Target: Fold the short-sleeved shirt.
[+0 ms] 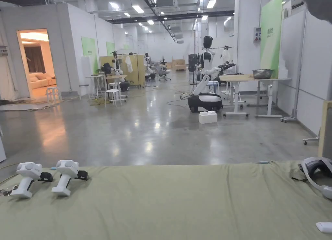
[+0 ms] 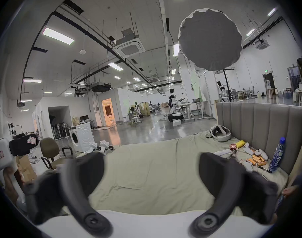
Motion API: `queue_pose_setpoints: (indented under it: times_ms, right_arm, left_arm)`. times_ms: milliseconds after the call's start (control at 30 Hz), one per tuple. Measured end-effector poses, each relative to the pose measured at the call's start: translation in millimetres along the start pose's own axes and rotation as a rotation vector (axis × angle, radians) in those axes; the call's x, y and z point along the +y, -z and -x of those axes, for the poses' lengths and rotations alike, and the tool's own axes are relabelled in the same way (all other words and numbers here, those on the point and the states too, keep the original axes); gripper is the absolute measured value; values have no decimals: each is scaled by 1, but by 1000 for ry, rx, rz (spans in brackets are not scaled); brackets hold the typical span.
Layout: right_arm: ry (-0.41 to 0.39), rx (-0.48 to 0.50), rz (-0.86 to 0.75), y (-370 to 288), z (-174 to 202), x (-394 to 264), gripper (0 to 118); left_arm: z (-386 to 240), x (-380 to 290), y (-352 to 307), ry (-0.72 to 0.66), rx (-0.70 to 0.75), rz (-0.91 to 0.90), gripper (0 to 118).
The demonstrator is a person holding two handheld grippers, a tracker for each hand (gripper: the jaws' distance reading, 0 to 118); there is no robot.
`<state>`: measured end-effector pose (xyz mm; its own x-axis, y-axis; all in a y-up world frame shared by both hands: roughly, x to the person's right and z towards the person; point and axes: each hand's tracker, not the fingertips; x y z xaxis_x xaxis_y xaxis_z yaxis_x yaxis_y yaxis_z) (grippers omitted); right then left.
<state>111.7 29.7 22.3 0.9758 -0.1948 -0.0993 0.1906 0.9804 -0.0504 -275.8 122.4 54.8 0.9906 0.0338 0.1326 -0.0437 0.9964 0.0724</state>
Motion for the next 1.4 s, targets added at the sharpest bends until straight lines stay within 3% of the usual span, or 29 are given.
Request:
queue_pose_setpoints:
  times_ms: [33, 67, 200, 400, 567, 833, 900, 967, 1100, 1400]
  right_arm:
    - [4, 6, 0, 0, -1, -1, 118]
    - [10, 10, -10, -1, 0, -2, 118]
    - [12, 28, -6, -3, 3, -4, 118]
    - [-114, 12, -7, -3, 16, -8, 118]
    - [-117, 44, 13, 0, 18, -8, 118]
    - [-115, 18, 31, -2, 17, -10, 118]
    - [-84, 14, 31, -1, 15, -7, 118]
    - [12, -55, 15, 2, 14, -4, 118]
    - [196, -52, 84, 9, 9, 5, 118]
    - [226, -16, 174, 11, 17, 19, 118]
  left_arm:
    - [0, 0, 0, -1, 0, -4, 104]
    - [0, 0, 2, 0, 4, -3, 118]
    - [-4, -2, 0, 16, 31, -6, 118]
    - [-4, -4, 4, 23, 42, 27, 118]
    - [-8, -6, 7, 37, 11, 35, 118]
    - [-8, -10, 9, 44, 5, 46, 118]
    - [-6, -11, 8, 35, 8, 52, 118]
    - [-5, -12, 10, 29, 10, 57, 118]
    - [-3, -13, 12, 16, 16, 68, 118]
    - [0, -12, 16, -24, -14, 94, 118]
